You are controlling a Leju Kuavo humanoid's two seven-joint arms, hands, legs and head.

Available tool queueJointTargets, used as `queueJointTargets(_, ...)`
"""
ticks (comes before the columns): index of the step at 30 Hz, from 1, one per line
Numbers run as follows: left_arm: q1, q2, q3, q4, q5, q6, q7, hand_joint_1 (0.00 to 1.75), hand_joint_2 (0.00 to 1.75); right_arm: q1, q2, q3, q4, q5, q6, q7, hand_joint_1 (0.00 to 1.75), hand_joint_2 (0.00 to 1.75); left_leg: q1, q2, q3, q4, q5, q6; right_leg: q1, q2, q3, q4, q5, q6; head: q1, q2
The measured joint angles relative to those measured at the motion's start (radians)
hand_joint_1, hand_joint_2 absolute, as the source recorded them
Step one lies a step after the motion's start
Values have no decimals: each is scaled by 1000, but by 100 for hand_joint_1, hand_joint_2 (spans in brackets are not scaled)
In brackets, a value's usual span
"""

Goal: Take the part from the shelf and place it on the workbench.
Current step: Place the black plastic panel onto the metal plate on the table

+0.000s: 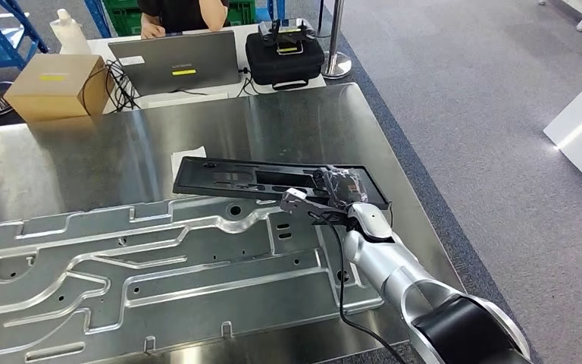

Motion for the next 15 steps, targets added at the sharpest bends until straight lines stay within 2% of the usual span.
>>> queueJointTargets(1,1,0,0,0,2,12,-1,0,175,5,-3,0,-3,22,-49,2,175,175,10,1,6,6,9,-13,-9,0,-11,9,0,10,0,0)
queueJointTargets(2,3,-1,1,0,5,27,-3,0,175,11,-6,0,-8,52,-93,6,175,175,21,3,28,-26,35,-27,-19,0,-24,22,-1,21,0,0)
queueJointTargets(3,6,-3,1,0,6,39,-4,0,175,15,-10,0,-20,89,-119,14,175,175,30,4,59,-86,60,-44,-30,0,-38,39,-4,35,0,0)
queueJointTargets(4,7,-5,1,0,5,42,-5,0,175,15,-15,2,-39,132,-124,28,175,175,34,5,89,-139,74,-57,-36,3,-55,57,-7,50,-4,0)
queueJointTargets(5,7,-5,1,0,4,37,-6,0,175,11,-20,5,-61,177,-105,46,175,175,34,4,104,-173,82,-59,-39,6,-71,74,-9,63,-8,0)
queueJointTargets(6,7,-4,1,0,2,27,-7,0,175,4,-25,9,-86,223,-77,65,175,175,34,2,105,-186,76,-52,-38,10,-85,90,-9,73,-11,0)
queueJointTargets(7,6,-2,1,0,1,15,-8,0,175,-2,-31,15,-110,268,-47,83,175,175,31,0,97,-176,72,-37,-35,14,-95,99,-7,80,-13,0)
queueJointTargets(8,5,1,1,0,0,6,-9,0,175,-5,-36,23,-132,310,-20,99,175,175,31,-1,86,-168,74,-19,-36,15,-101,105,-4,85,-11,0)
queueJointTargets(10,5,4,1,0,-1,-4,-10,0,175,-11,-49,40,-174,392,13,120,175,175,29,-1,74,-164,78,7,-40,15,-112,121,-13,90,-6,0)
queueJointTargets(12,5,5,1,0,-2,-6,-10,0,175,-18,-63,58,-221,470,30,133,175,175,25,0,60,-165,91,26,-41,11,-146,197,-71,89,-1,0)
queueJointTargets(14,5,6,1,0,-4,-7,-11,0,175,-23,-72,71,-268,519,42,136,175,175,16,1,44,-165,102,37,-35,9,-198,328,-146,84,2,0)
queueJointTargets(15,5,6,1,0,-4,-8,-11,0,175,-22,-74,76,-285,527,46,134,175,175,11,1,37,-165,107,41,-30,10,-214,377,-166,80,3,0)
